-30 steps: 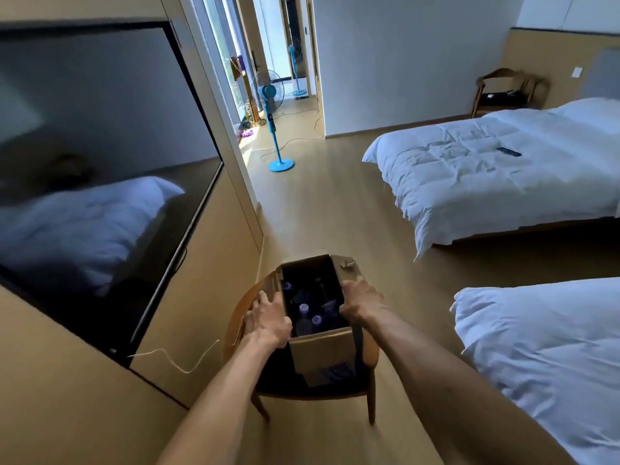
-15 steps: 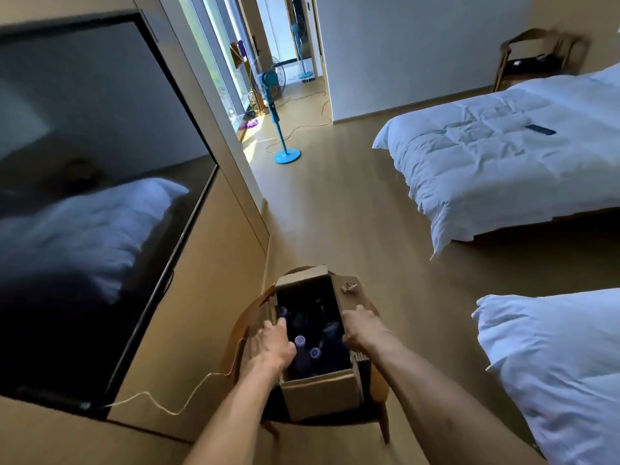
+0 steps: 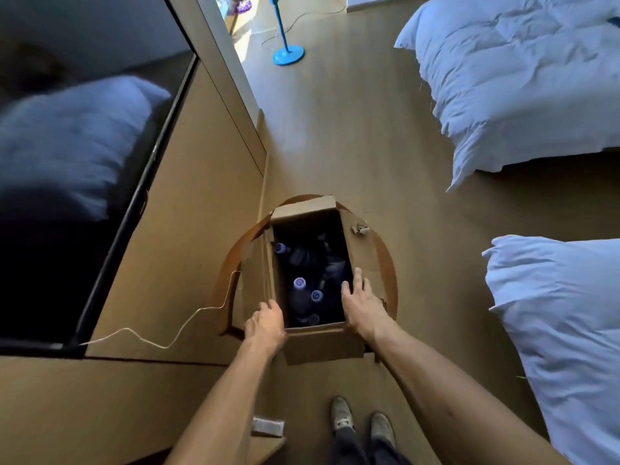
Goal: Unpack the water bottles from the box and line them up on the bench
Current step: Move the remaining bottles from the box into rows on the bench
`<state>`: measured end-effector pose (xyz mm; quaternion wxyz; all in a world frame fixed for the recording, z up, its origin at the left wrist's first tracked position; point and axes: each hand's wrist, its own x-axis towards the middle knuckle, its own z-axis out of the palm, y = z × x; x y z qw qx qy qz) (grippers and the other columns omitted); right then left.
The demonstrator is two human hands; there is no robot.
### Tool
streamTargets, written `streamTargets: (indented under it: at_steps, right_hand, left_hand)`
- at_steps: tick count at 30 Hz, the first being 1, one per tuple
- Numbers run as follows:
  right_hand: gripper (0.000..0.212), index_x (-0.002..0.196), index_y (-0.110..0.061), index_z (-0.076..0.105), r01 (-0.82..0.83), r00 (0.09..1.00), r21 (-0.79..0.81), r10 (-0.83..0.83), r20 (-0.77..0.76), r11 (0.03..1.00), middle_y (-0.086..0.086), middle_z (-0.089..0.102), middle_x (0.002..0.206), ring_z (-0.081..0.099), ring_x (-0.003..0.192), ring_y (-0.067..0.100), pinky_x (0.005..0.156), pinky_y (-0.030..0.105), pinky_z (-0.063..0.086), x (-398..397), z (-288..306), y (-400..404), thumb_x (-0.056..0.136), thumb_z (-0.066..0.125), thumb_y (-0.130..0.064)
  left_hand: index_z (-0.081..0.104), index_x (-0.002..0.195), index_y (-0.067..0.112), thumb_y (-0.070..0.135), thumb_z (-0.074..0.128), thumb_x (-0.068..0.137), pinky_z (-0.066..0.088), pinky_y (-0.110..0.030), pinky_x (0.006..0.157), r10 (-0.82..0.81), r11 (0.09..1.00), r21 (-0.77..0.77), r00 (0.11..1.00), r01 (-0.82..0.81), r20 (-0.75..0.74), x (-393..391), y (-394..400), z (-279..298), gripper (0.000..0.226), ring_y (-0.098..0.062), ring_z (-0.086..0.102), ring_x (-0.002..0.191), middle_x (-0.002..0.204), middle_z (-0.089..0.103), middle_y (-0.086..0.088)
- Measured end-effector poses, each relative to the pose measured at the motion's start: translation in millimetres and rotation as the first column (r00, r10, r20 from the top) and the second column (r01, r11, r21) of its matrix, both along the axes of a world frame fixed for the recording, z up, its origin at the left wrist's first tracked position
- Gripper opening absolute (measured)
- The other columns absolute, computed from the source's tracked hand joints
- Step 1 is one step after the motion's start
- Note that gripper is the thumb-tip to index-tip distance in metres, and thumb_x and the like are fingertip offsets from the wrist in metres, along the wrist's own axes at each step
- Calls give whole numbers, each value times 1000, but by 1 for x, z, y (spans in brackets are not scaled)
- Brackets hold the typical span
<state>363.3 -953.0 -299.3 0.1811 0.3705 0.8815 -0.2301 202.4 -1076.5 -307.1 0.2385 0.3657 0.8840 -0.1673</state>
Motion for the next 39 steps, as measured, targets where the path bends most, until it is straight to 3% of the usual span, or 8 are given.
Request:
streamTargets:
  at_steps: [5, 9, 15, 23, 28, 30, 34, 39]
  right_hand:
    - [53, 143, 1, 32, 22, 999, 112, -25, 23, 993, 26, -19, 156, 8, 146, 41, 97, 43, 50, -6, -16, -14, 92, 48, 5]
    - [65, 147, -10, 25, 35, 999, 106, -37, 15, 994, 25, -24, 155, 6, 146, 44, 100, 45, 48, -12, -20, -15, 91, 56, -2]
    - [99, 155, -19, 0, 91, 995, 128, -96, 32, 988, 23, -32, 152, 9, 144, 48, 105, 48, 42, -12, -30, -23, 82, 65, -3]
    - [112, 154, -23, -8, 127, 988, 102, -134, 70, 987, 26, -28, 153, 19, 137, 52, 109, 53, 32, -18, -38, -19, 77, 72, -13]
    - [89, 153, -22, 13, 335, 931, 95, -314, -187, 938, 23, 6, 159, 8, 147, 38, 116, 52, 15, -24, -43, -18, 83, 61, -52]
    - [71, 149, -18, 25, 444, 864, 87, -400, -306, 892, 21, 19, 156, 14, 146, 34, 116, 49, 20, -28, -41, -14, 88, 56, -41]
    - [65, 142, -15, 35, 396, 868, 105, -335, -366, 912, 15, 39, 144, 35, 135, 31, 108, 41, 38, -42, -30, -4, 82, 60, -10]
    - [78, 146, -19, 29, 271, 919, -1, -259, -299, 963, 9, 45, 134, 43, 125, 29, 100, 41, 45, -78, 2, 8, 79, 69, -18]
  left_hand:
    - [25, 151, 11, 22, 68, 87, 45, -41, 102, -91, 996, 12, 996, 91, 3, -4, -9, -20, 78, -31, 44, 132, 157, 25, -16]
    - [25, 150, 18, 22, 74, 75, 35, -42, 110, -167, 975, 145, 986, 167, -8, -16, -2, -24, 90, -33, 30, 141, 160, 11, -20]
    - [39, 144, 22, 18, 60, 83, 40, -40, 106, -240, 905, 367, 971, 214, 24, -23, 34, -27, 64, -28, 37, 138, 158, 25, -11]
    - [24, 151, 23, 20, 62, 90, 49, -39, 91, -86, 989, 131, 984, 66, 153, -19, 68, -50, 72, -32, 58, 115, 135, 48, -13]
    - [47, 120, 17, 13, 60, 90, 53, -41, 80, -145, 953, 274, 989, 132, 26, -20, 67, -58, 33, -31, 61, 96, 112, 55, -13]
    - [50, 110, 18, 14, 61, 89, 54, -42, 79, -165, 940, 311, 985, 142, 48, -26, 68, -54, 24, -30, 61, 92, 105, 56, -11]
    - [58, 100, 20, 18, 63, 82, 50, -33, 70, -130, 903, 424, 983, 64, 128, -43, 77, -27, 19, -26, 60, 86, 95, 58, -4]
    - [67, 94, 25, 19, 73, 77, 41, -19, 59, -207, 845, 534, 941, 35, 266, -83, 90, 37, 20, -14, 61, 76, 82, 63, 5]
